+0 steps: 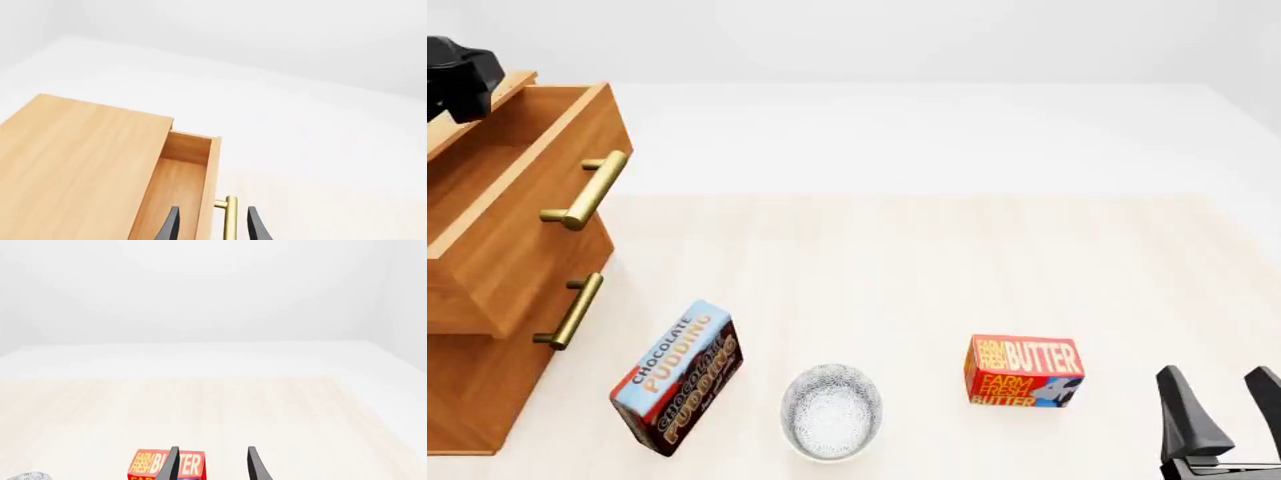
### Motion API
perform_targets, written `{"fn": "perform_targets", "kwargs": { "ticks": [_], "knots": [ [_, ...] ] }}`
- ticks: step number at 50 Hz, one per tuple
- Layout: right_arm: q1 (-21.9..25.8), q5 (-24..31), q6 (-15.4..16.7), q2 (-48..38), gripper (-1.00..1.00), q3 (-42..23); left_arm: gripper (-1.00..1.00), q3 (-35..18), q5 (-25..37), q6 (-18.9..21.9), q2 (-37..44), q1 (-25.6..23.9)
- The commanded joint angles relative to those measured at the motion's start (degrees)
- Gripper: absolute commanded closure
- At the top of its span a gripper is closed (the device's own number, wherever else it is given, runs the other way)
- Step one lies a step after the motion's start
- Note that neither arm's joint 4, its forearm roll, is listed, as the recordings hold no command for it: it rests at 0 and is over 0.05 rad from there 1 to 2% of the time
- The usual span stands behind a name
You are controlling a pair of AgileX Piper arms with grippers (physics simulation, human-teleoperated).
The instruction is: Put the bowl in the top drawer of the cabinet.
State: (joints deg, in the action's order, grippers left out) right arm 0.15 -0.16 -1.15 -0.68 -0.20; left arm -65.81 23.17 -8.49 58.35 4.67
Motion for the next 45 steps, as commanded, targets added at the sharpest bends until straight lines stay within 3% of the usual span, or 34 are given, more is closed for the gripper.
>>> {"fn": "perform_targets", "kwargs": {
  "ticks": [1, 45],
  "knots": [
    [0.0, 0.0, 0.0, 0.0, -1.00, 0.0, -1.00, 3.5, -3.4, -2.2, 2.7, -0.1],
    [0.0, 0.0, 0.0, 0.0, -1.00, 0.0, -1.00, 7.1, -6.3, -1.4, 8.7, -2.0]
  ]
}}
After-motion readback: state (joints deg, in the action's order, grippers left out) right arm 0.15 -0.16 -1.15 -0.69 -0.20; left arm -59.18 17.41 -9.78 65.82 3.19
